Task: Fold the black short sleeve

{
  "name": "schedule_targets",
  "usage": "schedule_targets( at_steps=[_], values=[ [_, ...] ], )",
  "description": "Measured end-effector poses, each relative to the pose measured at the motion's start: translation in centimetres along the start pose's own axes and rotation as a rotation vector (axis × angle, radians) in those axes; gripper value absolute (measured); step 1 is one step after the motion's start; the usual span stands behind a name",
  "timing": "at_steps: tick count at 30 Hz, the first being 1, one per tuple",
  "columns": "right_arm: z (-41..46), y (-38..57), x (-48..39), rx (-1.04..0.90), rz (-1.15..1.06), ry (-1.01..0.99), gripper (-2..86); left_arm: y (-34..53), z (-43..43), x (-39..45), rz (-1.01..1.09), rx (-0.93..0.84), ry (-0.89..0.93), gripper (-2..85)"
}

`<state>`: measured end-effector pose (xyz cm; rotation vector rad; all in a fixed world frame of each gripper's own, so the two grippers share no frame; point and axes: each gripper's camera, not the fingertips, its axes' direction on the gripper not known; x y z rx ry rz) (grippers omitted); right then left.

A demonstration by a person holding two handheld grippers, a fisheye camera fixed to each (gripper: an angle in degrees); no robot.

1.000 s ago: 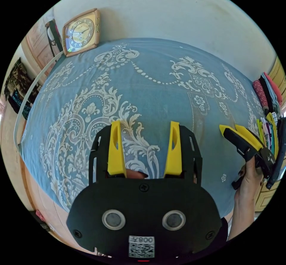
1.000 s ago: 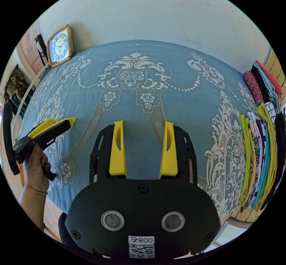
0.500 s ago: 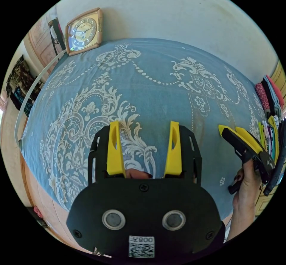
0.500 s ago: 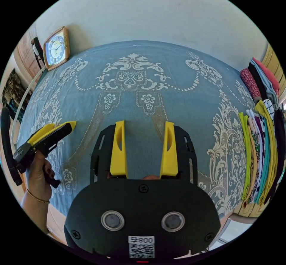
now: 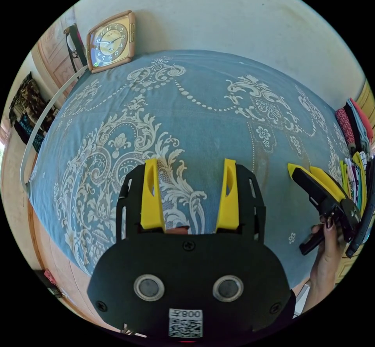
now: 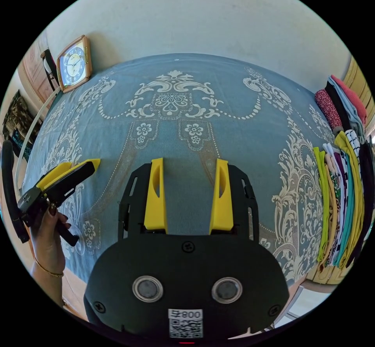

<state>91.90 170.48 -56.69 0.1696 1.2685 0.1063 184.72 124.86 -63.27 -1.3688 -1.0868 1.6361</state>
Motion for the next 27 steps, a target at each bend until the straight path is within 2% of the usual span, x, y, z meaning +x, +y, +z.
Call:
schedule_targets(
  at_steps=[27],
  values=[
    [2.8,-0.6,0.3,-0.001,-0.003,0.006,17.9,-0.4,3.4,3.3,0.001,0.000,0.004,22.3]
  ],
)
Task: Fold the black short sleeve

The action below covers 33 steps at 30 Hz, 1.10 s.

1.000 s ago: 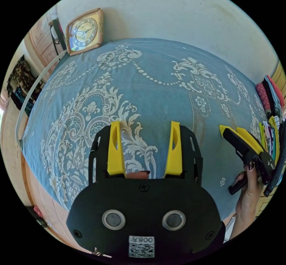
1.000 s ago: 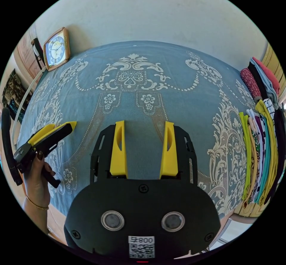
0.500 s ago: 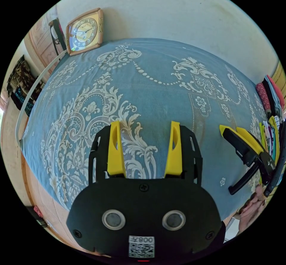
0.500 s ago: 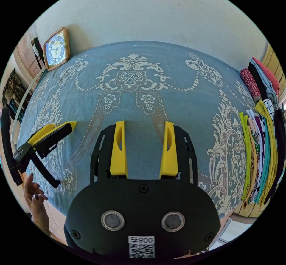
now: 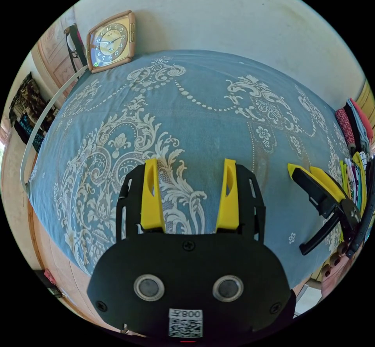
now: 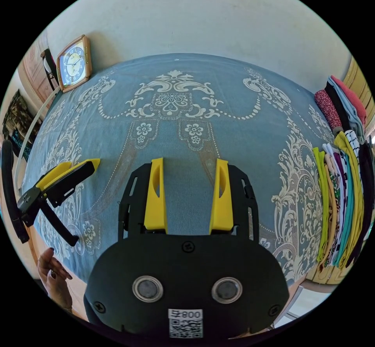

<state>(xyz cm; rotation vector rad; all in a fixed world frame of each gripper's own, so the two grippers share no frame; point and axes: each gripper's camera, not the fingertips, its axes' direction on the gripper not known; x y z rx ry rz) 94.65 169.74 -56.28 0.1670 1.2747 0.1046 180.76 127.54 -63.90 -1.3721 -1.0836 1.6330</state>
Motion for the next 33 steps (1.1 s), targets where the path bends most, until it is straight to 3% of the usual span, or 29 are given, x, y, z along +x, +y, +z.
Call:
schedule_targets(
  at_steps=[33],
  values=[
    [3.5,3.4,5.5,0.000,0.004,0.011,18.0,0.9,1.2,3.1,0.002,-0.001,0.002,22.3]
  ],
)
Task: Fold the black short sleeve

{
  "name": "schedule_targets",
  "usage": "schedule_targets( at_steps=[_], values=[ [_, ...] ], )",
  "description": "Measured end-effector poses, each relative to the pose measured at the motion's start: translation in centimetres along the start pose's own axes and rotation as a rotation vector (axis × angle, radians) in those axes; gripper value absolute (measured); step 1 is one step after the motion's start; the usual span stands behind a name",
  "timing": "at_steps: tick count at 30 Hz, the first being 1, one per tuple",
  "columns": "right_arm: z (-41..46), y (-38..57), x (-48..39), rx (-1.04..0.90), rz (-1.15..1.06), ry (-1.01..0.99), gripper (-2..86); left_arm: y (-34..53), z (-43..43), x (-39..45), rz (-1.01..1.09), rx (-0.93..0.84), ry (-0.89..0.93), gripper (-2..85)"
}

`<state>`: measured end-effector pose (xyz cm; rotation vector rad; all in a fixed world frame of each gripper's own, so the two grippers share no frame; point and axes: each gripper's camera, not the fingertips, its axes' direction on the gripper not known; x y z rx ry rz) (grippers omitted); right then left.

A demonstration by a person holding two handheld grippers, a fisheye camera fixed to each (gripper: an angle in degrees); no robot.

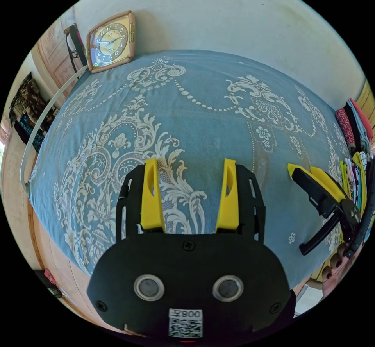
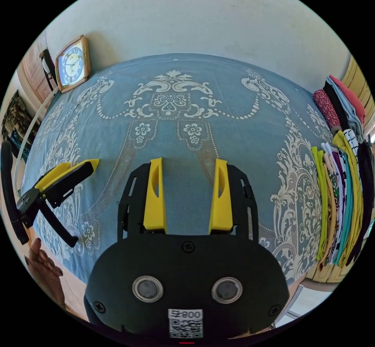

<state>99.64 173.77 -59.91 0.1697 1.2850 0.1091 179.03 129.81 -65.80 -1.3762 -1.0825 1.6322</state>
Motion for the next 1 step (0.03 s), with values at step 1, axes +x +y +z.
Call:
schedule_targets(
  at_steps=[1],
  values=[
    [0.09,0.10,0.15,0.000,0.000,-0.001,18.0,0.04,0.03,0.08,0.000,0.000,0.000,22.3]
  ],
)
